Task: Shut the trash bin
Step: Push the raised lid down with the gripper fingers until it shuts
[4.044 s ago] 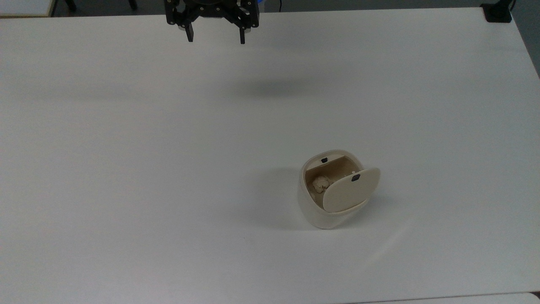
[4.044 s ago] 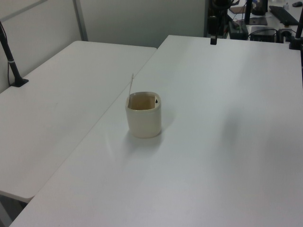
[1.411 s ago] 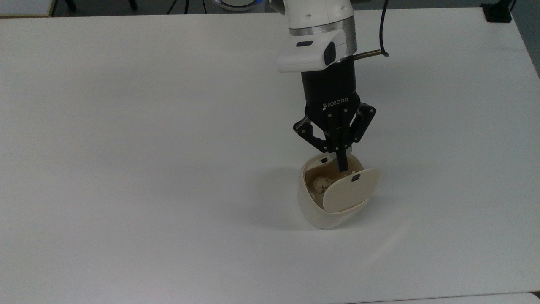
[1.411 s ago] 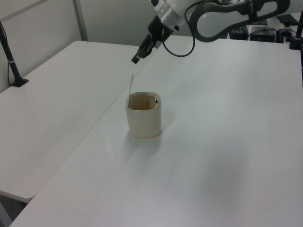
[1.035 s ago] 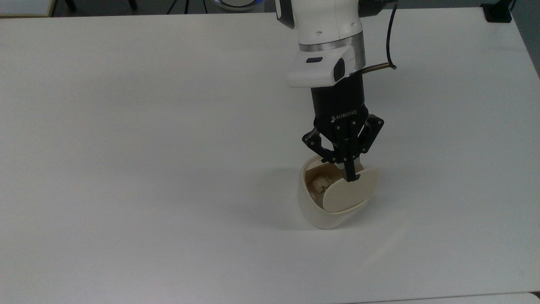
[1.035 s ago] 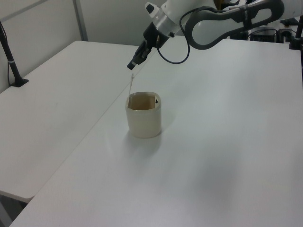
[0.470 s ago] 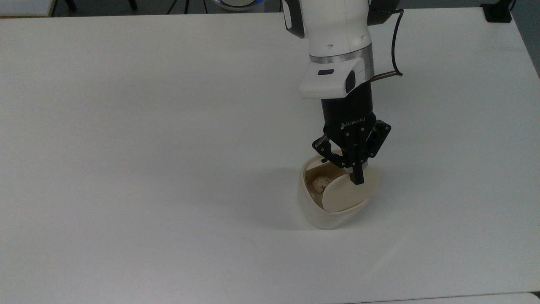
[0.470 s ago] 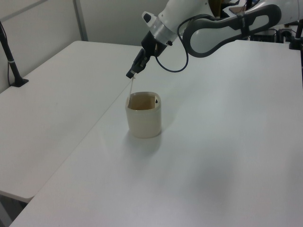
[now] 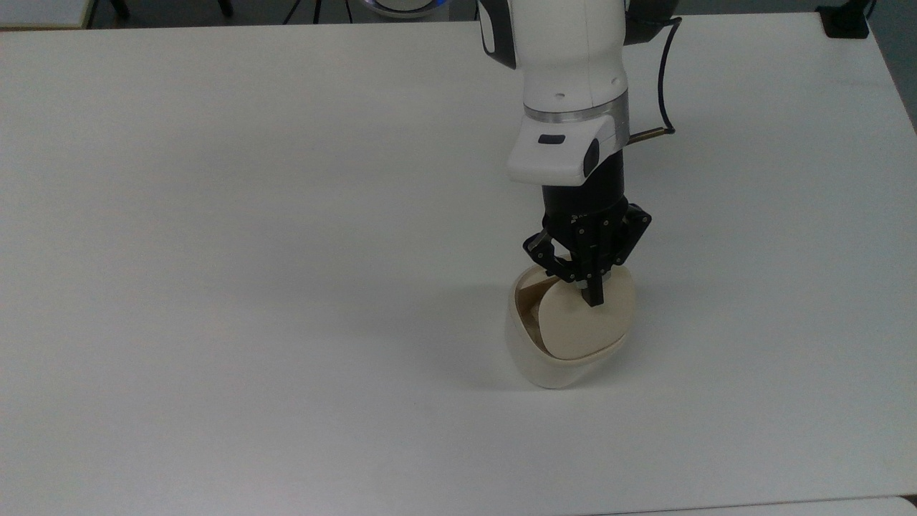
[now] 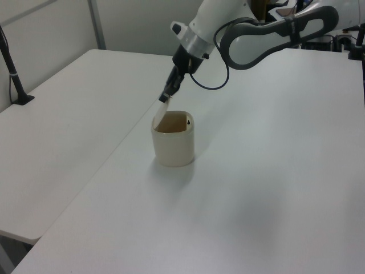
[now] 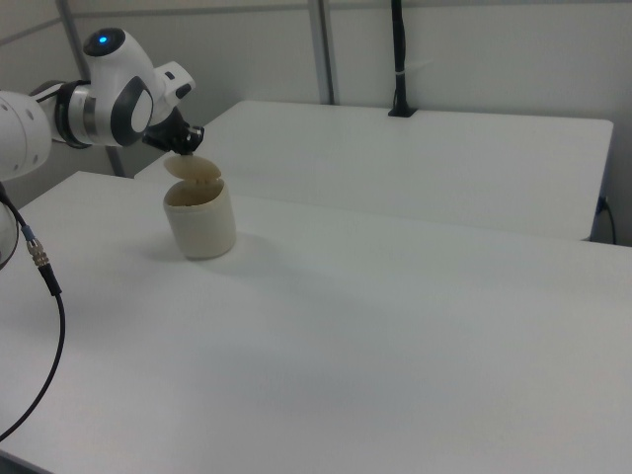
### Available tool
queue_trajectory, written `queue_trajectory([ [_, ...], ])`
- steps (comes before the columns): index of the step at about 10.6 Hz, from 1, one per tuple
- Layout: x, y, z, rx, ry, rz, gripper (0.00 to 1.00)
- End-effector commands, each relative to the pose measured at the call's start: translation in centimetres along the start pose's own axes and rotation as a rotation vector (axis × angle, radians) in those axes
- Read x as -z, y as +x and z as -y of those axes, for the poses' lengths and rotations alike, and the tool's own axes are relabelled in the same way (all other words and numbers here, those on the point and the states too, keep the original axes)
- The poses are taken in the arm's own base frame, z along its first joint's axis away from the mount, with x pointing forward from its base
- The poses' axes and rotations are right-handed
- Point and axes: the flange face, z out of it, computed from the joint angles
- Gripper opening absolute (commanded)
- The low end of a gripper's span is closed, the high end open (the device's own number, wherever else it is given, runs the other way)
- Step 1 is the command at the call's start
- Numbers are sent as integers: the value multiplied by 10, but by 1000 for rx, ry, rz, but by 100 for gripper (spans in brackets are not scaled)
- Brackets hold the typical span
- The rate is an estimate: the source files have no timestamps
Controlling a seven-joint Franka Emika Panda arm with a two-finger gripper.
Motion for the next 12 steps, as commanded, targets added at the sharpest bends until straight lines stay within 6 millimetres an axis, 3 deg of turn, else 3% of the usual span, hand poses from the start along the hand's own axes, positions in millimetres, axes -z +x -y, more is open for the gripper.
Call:
queue_trajectory([
  [1,-2,-15,0,9,3,151,0],
  [4,-30,-41,0,22,-3,236,0],
  [9,-42,-53,6,39,-8,271,0],
  [10,-39,-51,6,34,-9,265,0],
  [12,5,-36,-2,17,-14,235,0],
])
